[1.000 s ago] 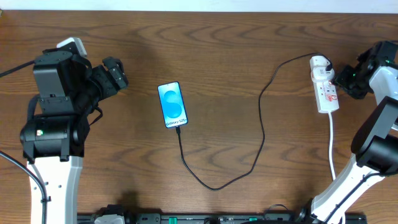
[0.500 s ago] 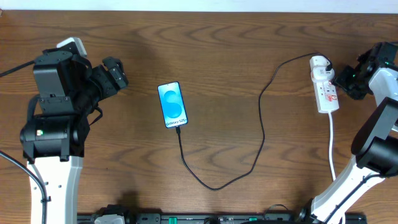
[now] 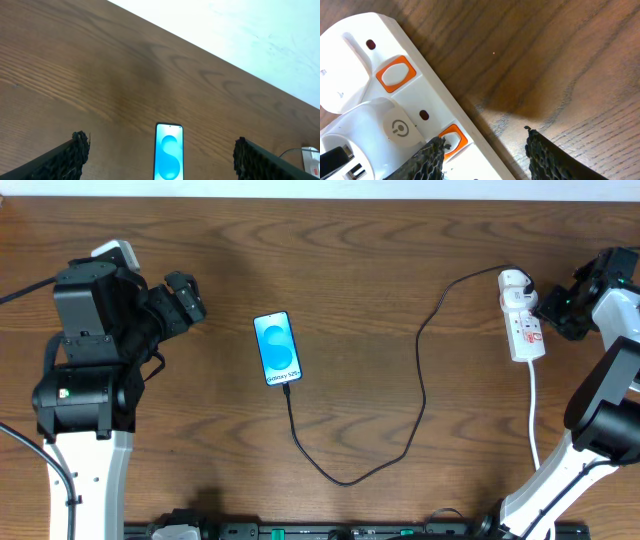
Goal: Plug charger to phone and switch on socket
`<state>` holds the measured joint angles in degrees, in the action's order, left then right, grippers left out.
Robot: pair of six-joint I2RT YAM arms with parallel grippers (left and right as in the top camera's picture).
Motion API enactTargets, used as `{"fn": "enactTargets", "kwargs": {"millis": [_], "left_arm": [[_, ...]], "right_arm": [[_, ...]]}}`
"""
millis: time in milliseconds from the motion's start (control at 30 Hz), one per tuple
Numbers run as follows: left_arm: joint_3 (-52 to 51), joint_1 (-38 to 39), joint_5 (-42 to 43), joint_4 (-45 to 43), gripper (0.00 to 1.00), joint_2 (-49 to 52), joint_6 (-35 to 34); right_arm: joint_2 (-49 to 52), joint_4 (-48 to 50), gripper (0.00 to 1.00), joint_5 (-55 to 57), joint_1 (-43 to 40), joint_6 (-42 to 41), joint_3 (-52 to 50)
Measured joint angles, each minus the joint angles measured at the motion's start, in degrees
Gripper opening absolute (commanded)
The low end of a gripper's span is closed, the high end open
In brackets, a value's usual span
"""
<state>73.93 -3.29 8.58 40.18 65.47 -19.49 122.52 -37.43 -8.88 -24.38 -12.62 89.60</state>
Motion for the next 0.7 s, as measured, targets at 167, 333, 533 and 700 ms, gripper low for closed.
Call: {"fn": "enactTargets", "kwargs": {"millis": [167, 333, 533, 700], "left_arm": [[0.00, 0.00, -0.02, 0.00, 0.93, 0.00, 0.00], [0.00, 0.00, 0.00, 0.00, 0.93, 0.00, 0.00], [0.00, 0.00, 0.00, 0.00, 0.93, 0.00, 0.00], [0.00, 0.00, 0.00, 0.00, 0.93, 0.00, 0.00]], "right_arm": [[-0.42, -0.04, 0.52, 0.68, 0.31, 0.00, -0.55], [-1.09, -0.22, 0.52, 0.17, 0.57, -0.24, -1.95], [-2.03, 1.31, 0.52, -1.14, 1.03, -0.61, -3.98], [-2.16, 1.81, 0.51, -1.31, 0.98, -1.07, -4.28]]}}
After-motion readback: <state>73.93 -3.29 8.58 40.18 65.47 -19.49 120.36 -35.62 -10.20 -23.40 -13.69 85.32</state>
